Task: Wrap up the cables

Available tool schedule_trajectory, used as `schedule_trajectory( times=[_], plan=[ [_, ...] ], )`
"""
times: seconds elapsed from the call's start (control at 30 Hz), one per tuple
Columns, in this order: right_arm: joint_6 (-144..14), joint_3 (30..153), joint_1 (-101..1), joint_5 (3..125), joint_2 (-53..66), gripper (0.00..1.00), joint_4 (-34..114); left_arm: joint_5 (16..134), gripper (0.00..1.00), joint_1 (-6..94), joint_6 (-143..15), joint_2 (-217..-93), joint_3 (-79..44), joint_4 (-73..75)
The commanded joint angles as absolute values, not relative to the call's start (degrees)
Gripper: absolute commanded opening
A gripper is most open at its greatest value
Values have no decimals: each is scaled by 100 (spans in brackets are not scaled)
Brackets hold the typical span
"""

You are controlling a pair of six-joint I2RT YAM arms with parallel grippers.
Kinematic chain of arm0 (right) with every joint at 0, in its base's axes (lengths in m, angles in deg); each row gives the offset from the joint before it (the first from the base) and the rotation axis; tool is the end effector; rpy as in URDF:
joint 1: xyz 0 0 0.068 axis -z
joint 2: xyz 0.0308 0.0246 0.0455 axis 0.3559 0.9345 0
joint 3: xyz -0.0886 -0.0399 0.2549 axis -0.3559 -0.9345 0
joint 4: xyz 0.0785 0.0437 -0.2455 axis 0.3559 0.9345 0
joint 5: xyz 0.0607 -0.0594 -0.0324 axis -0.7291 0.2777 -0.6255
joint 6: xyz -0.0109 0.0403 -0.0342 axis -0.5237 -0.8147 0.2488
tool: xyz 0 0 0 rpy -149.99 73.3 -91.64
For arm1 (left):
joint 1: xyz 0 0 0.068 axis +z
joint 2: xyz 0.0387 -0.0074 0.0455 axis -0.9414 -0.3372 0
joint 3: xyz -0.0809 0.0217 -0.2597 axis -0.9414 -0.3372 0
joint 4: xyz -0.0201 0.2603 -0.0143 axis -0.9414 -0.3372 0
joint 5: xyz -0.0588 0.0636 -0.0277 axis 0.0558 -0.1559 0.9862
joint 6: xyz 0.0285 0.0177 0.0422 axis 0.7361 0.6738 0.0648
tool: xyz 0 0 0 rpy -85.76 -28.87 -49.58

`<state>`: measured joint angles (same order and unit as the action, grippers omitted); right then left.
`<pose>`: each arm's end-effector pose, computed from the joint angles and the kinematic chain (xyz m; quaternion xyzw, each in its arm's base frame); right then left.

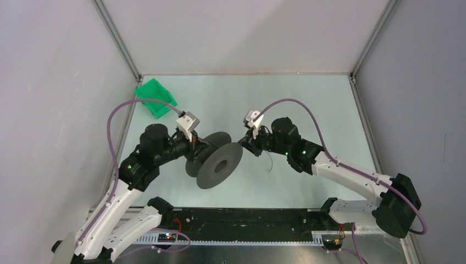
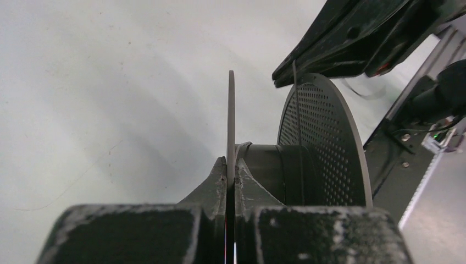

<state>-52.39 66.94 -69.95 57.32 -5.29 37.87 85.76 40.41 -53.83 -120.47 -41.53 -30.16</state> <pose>0.1790 0.2200 0.3095 -0.4331 0.6735 0.3090 0.5132 0.1292 -0.0875 0.3380 0.2887 0.7691 -0.2802 0.4966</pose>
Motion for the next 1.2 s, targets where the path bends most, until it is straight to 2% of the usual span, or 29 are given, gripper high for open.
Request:
schedule_trajectory(
  times=[0.0,0.47,1.17],
  plan=[
    [-5515,6212,-6706,5421,-782,6,3445,8784,0,4173,-6039,-11900,-3569,-2939],
    [-6536,4739,-6520,4514,-675,8,1143,8353,0,4448,-7348,-11660,-3221,-2651],
    [-8194,4336,-6732,4004,335,7,-1682,7761,0,4646,-9011,-11180,-3860,-1110]
  ],
)
